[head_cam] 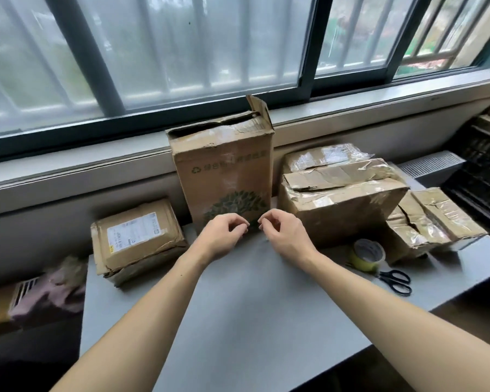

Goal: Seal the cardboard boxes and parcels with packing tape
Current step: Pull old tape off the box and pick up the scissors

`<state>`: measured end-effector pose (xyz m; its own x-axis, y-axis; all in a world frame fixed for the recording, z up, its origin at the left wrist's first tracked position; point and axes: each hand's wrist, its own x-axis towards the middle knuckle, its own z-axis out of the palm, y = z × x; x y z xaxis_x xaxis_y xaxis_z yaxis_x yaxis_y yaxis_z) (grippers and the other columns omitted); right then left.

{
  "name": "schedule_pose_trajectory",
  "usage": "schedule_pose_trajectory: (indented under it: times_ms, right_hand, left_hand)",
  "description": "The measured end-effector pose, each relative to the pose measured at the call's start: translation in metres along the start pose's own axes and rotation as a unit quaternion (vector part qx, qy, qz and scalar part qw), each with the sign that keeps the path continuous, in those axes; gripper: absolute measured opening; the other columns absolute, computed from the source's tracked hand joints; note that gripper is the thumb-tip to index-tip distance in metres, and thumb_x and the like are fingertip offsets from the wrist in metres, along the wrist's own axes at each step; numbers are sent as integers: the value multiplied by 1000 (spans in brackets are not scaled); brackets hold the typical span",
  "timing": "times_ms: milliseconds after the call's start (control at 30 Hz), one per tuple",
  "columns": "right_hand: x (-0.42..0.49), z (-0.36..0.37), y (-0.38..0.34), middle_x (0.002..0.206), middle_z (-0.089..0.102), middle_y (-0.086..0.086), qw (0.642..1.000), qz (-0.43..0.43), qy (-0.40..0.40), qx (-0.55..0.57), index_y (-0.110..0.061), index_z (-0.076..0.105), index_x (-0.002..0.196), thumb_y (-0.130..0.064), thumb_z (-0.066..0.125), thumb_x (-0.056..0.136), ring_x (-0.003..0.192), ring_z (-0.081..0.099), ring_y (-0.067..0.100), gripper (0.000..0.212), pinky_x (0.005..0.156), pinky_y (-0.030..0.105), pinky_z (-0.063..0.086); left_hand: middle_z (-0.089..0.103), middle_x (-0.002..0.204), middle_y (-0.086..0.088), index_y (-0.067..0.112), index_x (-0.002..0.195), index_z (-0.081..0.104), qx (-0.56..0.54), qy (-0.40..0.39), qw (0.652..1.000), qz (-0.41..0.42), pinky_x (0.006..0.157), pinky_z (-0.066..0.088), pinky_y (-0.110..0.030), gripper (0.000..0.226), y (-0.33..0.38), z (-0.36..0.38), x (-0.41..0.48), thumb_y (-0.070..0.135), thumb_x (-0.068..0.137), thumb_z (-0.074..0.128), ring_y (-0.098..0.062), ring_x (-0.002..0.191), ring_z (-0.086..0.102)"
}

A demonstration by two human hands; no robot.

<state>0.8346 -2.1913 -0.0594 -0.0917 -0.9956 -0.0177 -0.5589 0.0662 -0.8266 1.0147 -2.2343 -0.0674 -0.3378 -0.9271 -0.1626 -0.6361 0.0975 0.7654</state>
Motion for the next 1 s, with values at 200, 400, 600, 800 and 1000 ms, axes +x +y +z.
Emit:
schedule_pose_trajectory:
  times_ms: [200,400,600,800,1000]
  right_hand:
    - [25,-80,23,82,73,-2,995,-69,53,43,-15,71,93,-19,58,98,78,67,11,14,76,27,53]
    - [57,-154,69,96,71,3,985,-158,58,-20,-9,72,100,-14,58,96,94,61,19,15,88,33,49]
    - [79,-197,117,115,66,5,978,-159,2,-131,-14,66,116,-29,58,97,112,52,26,26,101,40,43]
    - [83,-214,140,128,57,7,969,-134,-59,-198,-14,56,129,-39,52,98,120,46,27,40,106,40,37]
    - [80,-208,139,125,55,5,964,-156,-71,-205,-17,56,125,-39,51,99,116,46,26,34,101,43,38]
  left_hand:
    - [61,117,-3,18,125,60,8,53,996,66,100,48,-30,34,72,47,37,19,92,67,-13,103,62]
    - [26,159,-1,32,152,30,250,42,966,39,118,24,-46,95,146,80,80,59,74,77,-18,147,22]
    - [3,166,-2,32,158,-1,384,-63,918,-80,121,9,-48,133,173,97,119,78,59,74,-18,153,0]
    - [17,149,-4,27,158,2,397,-60,910,-107,120,13,-47,137,180,104,121,67,56,84,-25,143,24]
    - [22,144,-7,23,155,12,365,-46,922,-119,108,39,-44,120,178,105,94,51,63,84,-29,131,37]
